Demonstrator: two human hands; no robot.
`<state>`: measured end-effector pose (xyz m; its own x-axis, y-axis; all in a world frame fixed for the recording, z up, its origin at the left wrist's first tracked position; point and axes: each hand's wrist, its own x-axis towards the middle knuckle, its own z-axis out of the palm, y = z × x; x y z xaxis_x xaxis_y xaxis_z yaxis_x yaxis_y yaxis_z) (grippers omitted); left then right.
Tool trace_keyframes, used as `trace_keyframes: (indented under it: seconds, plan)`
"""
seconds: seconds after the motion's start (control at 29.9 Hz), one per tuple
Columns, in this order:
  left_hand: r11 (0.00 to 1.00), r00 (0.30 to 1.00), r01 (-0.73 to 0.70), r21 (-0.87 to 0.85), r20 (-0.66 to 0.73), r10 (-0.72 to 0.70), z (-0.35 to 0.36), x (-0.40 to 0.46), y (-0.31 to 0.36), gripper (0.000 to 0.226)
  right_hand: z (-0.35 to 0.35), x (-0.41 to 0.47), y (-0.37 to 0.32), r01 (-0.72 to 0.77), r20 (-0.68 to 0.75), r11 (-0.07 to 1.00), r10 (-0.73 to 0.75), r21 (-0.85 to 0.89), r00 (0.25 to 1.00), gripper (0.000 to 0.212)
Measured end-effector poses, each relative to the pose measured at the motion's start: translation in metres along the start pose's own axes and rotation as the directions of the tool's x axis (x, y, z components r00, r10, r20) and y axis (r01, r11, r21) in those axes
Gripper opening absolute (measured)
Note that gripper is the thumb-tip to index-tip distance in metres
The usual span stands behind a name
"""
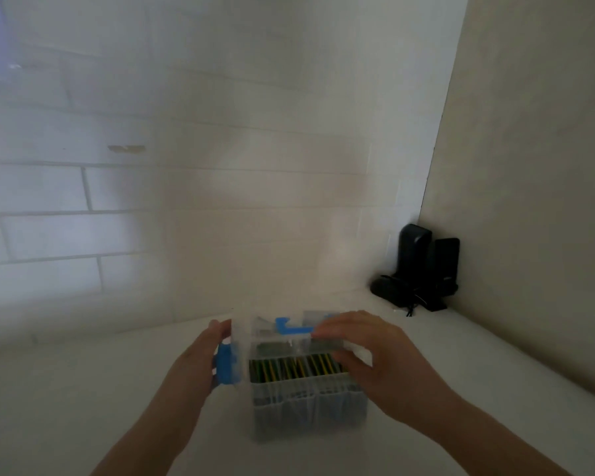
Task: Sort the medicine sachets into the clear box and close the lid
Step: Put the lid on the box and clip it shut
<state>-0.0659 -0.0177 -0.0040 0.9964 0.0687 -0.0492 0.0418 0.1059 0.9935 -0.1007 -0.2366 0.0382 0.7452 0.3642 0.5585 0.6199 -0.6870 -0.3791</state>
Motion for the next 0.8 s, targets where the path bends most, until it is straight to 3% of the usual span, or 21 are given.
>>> trace_keyframes:
  seconds: [0.13,0.27,0.43,0.5,0.57,0.67,0.73,0.8]
  plan:
    - [0.998,0.999,-0.032,0.045,0.026,0.031,0.005,-0.002,0.001,0.030,0.005,-0.012,0.007,-0.080,0.060,0.981,0.070,0.178,0.996,0.038]
    - [0.996,0.998,-0.017,0.084,0.070,0.011,0.004,-0.001,0.003,0.040,0.004,-0.014,0.008,-0.176,0.015,0.941,0.180,0.290,0.984,0.031]
    - [0.998,0.998,-0.010,0.054,0.065,0.006,0.004,-0.001,0.002,0.038,-0.007,-0.013,0.036,-0.411,-0.092,0.902,0.424,0.128,0.901,0.019]
    - [0.999,0.998,0.001,0.050,0.061,-0.004,0.005,0.000,0.001,0.046,-0.005,-0.017,0.048,-0.561,-0.030,0.797,0.581,0.222,0.813,0.029]
    - [0.999,0.999,0.001,0.035,0.045,-0.002,0.008,0.002,-0.002,0.051,-0.001,-0.020,0.051,-0.675,0.106,0.620,0.700,0.400,0.706,0.040]
    - [1.000,1.000,0.013,-0.011,-0.023,-0.013,0.009,0.002,-0.005,0.058,0.006,-0.022,0.056,-0.713,0.250,0.341,0.773,0.612,0.583,0.049]
    - [0.996,0.997,0.053,-0.076,-0.046,-0.057,0.008,0.001,-0.009,0.061,0.012,-0.024,0.058,-0.665,0.303,0.219,0.759,0.714,0.576,0.039]
    - [0.987,0.996,0.074,-0.143,-0.037,-0.080,0.008,-0.001,-0.013,0.055,0.017,-0.025,0.057,-0.589,0.285,0.170,0.748,0.790,0.600,0.025]
